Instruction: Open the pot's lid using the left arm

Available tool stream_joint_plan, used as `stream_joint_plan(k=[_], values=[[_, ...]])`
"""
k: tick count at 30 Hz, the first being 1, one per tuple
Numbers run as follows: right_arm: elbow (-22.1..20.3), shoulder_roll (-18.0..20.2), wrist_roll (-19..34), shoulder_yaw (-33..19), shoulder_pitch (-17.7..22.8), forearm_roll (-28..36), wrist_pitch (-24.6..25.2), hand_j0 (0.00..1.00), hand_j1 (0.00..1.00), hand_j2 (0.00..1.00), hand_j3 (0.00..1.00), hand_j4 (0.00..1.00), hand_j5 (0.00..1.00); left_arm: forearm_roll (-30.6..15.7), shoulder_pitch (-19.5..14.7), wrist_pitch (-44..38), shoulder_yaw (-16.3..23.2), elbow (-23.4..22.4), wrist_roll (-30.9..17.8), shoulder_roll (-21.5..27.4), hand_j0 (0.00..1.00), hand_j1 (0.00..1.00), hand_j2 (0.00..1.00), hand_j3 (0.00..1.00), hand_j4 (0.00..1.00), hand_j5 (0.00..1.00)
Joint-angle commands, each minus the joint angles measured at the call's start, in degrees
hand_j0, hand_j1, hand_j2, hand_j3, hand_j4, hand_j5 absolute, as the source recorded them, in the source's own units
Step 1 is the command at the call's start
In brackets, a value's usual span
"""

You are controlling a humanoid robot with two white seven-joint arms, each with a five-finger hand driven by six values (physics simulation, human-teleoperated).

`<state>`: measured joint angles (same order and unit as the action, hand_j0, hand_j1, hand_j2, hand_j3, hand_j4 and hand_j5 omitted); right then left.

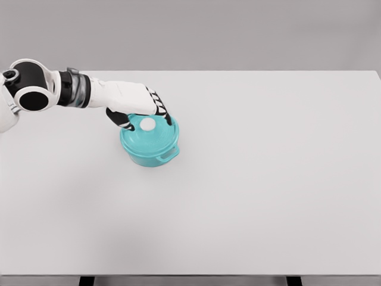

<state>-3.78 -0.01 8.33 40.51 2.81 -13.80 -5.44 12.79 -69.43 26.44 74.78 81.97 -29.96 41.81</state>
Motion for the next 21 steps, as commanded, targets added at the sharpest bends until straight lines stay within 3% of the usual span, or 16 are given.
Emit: stream_joint_plan(k=[1, 21], values=[[0.0, 0.0, 0.0, 0.0, 0.0, 0.0, 0.0, 1.0, 1.0, 1.0, 1.0, 1.0, 1.0, -0.1, 0.0, -0.1, 0.0, -0.1, 0.0, -0.1, 0.76, 0.76, 0.76, 0.76, 0.76, 0.76], [0.0, 0.0, 0.0, 0.0, 0.0, 0.0, 0.0, 1.0, 1.0, 1.0, 1.0, 1.0, 1.0, 1.1, 1.1, -0.2, 0.4, -0.1, -0.3, -0.8, 0.77, 0.77, 0.77, 0.77, 0.77, 0.77]])
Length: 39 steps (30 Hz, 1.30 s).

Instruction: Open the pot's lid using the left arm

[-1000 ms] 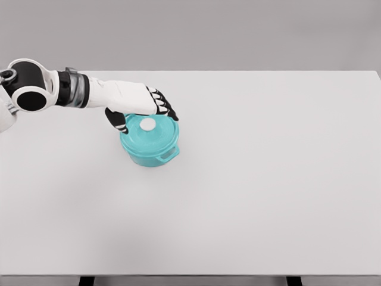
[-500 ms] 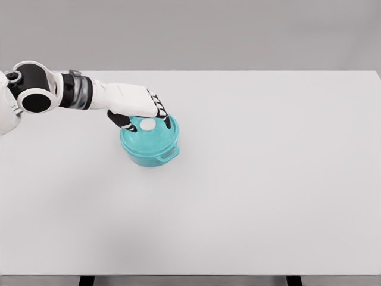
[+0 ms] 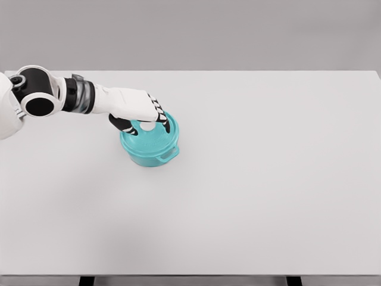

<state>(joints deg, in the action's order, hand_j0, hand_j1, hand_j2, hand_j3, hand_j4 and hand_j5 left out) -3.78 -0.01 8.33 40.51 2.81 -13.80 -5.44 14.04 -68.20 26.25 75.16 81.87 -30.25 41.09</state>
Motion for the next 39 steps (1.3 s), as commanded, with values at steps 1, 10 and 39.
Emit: stream_joint_plan(k=[1, 10, 39], values=[[0.0, 0.0, 0.0, 0.0, 0.0, 0.0, 0.0, 1.0, 1.0, 1.0, 1.0, 1.0, 1.0, -0.2, 0.0, -0.1, -0.1, 0.0, 0.0, -0.1, 0.76, 0.76, 0.76, 0.76, 0.76, 0.76], [0.0, 0.0, 0.0, 0.0, 0.0, 0.0, 0.0, 1.0, 1.0, 1.0, 1.0, 1.0, 1.0, 1.1, 0.4, 0.3, -0.1, 0.0, -0.1, -0.2, 0.54, 0.54, 0.54, 0.54, 0.54, 0.54], [0.0, 0.0, 0.0, 0.0, 0.0, 0.0, 0.0, 1.0, 1.0, 1.0, 1.0, 1.0, 1.0, 11.1, -1.8, 4.9, -0.5, -2.1, -2.8, 13.4, 0.35, 0.35, 0.35, 0.35, 0.35, 0.35]])
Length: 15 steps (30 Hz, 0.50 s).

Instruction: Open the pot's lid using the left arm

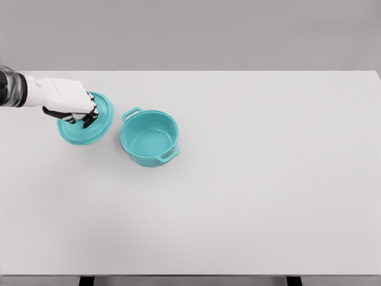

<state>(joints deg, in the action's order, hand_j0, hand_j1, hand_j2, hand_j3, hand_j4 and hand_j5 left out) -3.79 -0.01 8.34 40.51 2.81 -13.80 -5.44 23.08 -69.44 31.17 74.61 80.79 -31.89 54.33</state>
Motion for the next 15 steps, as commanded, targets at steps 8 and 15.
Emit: stream_joint_plan(k=[8, 15], values=[[0.0, 0.0, 0.0, 0.0, 0.0, 0.0, 0.0, 1.0, 1.0, 1.0, 1.0, 1.0, 1.0, 5.0, 1.2, -0.6, 0.3, -3.5, -1.5, -1.2, 0.84, 0.84, 0.84, 0.84, 0.84, 0.84], [0.0, 0.0, 0.0, 0.0, 0.0, 0.0, 0.0, 1.0, 1.0, 1.0, 1.0, 1.0, 1.0, 4.9, 1.2, -0.8, 0.3, -5.1, -1.5, -1.8, 1.0, 1.0, 1.0, 1.0, 1.0, 1.0]])
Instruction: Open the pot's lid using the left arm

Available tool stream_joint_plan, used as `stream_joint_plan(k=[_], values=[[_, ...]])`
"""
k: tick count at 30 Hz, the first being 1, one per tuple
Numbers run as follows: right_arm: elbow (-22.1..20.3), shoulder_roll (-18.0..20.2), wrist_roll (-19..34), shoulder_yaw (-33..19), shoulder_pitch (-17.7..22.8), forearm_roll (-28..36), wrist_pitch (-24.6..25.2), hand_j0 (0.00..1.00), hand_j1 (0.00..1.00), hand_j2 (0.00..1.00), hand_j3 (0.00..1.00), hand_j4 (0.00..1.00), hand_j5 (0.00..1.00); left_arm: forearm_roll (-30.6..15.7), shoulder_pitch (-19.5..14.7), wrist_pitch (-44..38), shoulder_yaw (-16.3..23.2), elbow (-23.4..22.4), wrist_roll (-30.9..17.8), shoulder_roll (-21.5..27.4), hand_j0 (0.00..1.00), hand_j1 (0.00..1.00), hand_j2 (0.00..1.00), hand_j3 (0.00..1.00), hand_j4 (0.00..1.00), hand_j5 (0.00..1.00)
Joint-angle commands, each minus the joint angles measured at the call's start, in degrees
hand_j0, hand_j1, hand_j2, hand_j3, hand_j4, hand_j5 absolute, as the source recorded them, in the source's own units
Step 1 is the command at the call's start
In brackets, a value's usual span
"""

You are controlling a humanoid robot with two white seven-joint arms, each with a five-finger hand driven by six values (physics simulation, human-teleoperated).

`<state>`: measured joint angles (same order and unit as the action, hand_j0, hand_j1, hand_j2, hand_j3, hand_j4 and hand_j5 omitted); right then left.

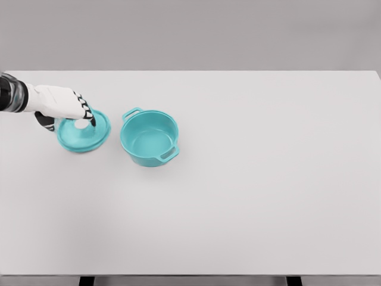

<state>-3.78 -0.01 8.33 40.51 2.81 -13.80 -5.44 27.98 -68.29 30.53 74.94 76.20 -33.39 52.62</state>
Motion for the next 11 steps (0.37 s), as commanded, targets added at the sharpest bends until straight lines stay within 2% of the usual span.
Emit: stream_joint_plan(k=[1, 3, 5, 6, 7, 11], values=[[0.0, 0.0, 0.0, 0.0, 0.0, 0.0, 0.0, 1.0, 1.0, 1.0, 1.0, 1.0, 1.0, 0.0, 0.0, -0.1, -0.1, -1.1, 0.0, -0.1, 1.0, 1.0, 1.0, 1.0, 1.0, 1.0], [0.0, 0.0, 0.0, 0.0, 0.0, 0.0, 0.0, 1.0, 1.0, 1.0, 1.0, 1.0, 1.0, -0.7, -0.1, -0.3, -0.8, -3.2, 0.1, 0.8, 1.0, 1.0, 1.0, 1.0, 1.0, 1.0], [0.0, 0.0, 0.0, 0.0, 0.0, 0.0, 0.0, 1.0, 1.0, 1.0, 1.0, 1.0, 1.0, -5.5, -0.2, -0.4, -1.5, -11.1, 0.2, 1.3, 1.0, 1.0, 1.0, 1.0, 1.0, 1.0], [0.0, 0.0, 0.0, 0.0, 0.0, 0.0, 0.0, 1.0, 1.0, 1.0, 1.0, 1.0, 1.0, -9.3, 0.0, -0.3, -3.4, -16.5, 0.2, 0.0, 1.0, 1.0, 1.0, 1.0, 1.0, 1.0], [0.0, 0.0, 0.0, 0.0, 0.0, 0.0, 0.0, 1.0, 1.0, 1.0, 1.0, 1.0, 1.0, -9.6, 0.2, -0.2, -3.7, -18.5, 0.3, -0.2, 1.0, 1.0, 1.0, 1.0, 1.0, 1.0], [0.0, 0.0, 0.0, 0.0, 0.0, 0.0, 0.0, 1.0, 1.0, 1.0, 1.0, 1.0, 1.0, -9.7, 0.2, -0.3, -3.8, -19.2, 0.5, -0.6, 1.0, 1.0, 1.0, 1.0, 1.0, 1.0]])
